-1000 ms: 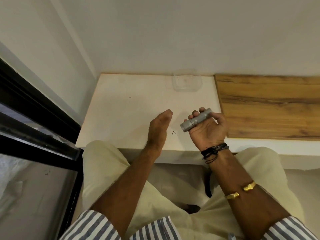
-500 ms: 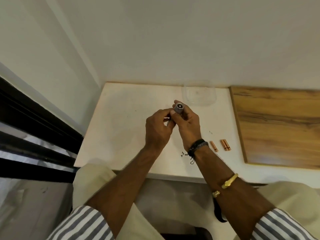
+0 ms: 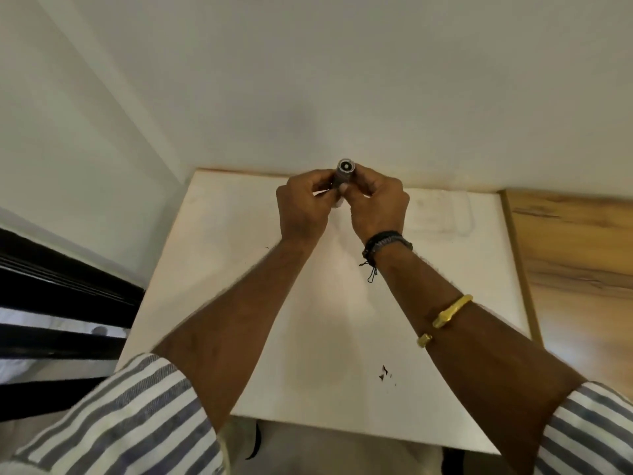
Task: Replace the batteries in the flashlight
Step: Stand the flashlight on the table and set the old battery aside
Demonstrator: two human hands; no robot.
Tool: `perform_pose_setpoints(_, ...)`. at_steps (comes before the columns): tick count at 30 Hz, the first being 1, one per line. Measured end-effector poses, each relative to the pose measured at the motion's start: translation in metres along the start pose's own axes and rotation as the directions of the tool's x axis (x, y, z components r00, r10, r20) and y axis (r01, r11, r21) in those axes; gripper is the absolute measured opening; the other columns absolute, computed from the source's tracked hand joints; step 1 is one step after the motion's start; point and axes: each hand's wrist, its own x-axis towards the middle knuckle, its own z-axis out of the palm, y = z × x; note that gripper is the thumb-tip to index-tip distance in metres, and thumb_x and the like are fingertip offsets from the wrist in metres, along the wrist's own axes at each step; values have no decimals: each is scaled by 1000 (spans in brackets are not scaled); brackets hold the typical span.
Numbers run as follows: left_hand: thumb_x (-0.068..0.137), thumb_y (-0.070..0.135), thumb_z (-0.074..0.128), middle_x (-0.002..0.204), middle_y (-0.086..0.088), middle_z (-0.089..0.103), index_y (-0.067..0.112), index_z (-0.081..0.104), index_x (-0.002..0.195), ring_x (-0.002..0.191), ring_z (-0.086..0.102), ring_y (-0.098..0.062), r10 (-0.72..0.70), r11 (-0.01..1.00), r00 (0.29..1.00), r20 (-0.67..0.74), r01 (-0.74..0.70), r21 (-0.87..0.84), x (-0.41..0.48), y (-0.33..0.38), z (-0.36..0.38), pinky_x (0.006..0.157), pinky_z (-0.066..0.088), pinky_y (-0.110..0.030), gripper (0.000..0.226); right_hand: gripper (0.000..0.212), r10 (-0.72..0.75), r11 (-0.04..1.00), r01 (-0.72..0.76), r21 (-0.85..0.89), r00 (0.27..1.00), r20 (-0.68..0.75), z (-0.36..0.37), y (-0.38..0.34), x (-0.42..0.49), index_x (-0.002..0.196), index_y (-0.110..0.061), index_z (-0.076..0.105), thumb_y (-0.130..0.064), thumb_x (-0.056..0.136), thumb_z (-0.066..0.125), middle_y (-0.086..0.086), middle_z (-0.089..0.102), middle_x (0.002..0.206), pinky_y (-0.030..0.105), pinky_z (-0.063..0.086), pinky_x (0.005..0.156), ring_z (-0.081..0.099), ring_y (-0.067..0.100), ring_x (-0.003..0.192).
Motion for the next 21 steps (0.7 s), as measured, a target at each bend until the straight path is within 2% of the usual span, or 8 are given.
perform_pose_setpoints(2, 81, 12, 77, 91, 5, 78, 14, 78, 105, 84, 72, 0, -21, 1000, 1000, 8, 21, 13, 11, -7, 4, 78, 55, -14, 24, 32, -5, 1000, 5, -23, 1000, 13, 4, 5, 12, 119, -22, 76, -5, 93, 67, -3, 78, 110, 28, 55, 99, 70, 10, 102)
perform_pose_setpoints(6, 79, 13, 79, 95, 5, 78, 15, 77, 108, 87, 72, 0, -47, 999, 999, 14, 47, 0, 26, -20, 10, 85, 58, -23, 30, 33, -25, 998, 26, -48, 999, 26, 8, 11, 26, 120, -19, 76, -3, 95, 63, -2, 77, 113, 25, 54, 99, 69, 10, 103)
perform_pose_setpoints(14, 80, 18, 81, 101, 1, 78, 14, 75, 112, 92, 72, -4, -89, 996, 996, 29, 88, 19, 30, -17, 12, 88, 58, -29, 33, 33, 17, 998, -16, -53, 1000, 15, 8, 14, 28, 123, -17, 74, -4, 95, 65, 1, 77, 116, 27, 54, 102, 70, 14, 108)
perform_pose_setpoints(16, 81, 18, 81, 111, -2, 75, 12, 72, 119, 101, 71, -9, -149, 989, 989, -17, 149, 23, 25, -15, 11, 93, 56, -28, 39, 32, 53, 998, -54, -33, 998, -18, 3, 12, 24, 124, -14, 73, -4, 95, 67, 2, 76, 116, 30, 54, 102, 71, 13, 108)
perform_pose_setpoints(18, 83, 17, 79, 116, -3, 73, 9, 68, 123, 102, 70, -11, -205, 978, 973, -111, 209, 26, 15, -9, 8, 92, 55, -24, 42, 30, 82, 997, -81, 18, 995, -60, -7, 11, 15, 120, -14, 74, -4, 93, 69, 0, 78, 109, 32, 56, 100, 72, 11, 102)
perform_pose_setpoints(21, 85, 18, 77, 99, 4, 74, 10, 71, 111, 86, 70, -5, -196, 980, 956, -216, 199, -9, -12, 9, 4, 83, 58, -22, 28, 26, 130, 986, -120, 118, 988, -83, -30, 10, -5, 110, -16, 77, -1, 90, 70, -1, 78, 97, 37, 61, 91, 75, 11, 91)
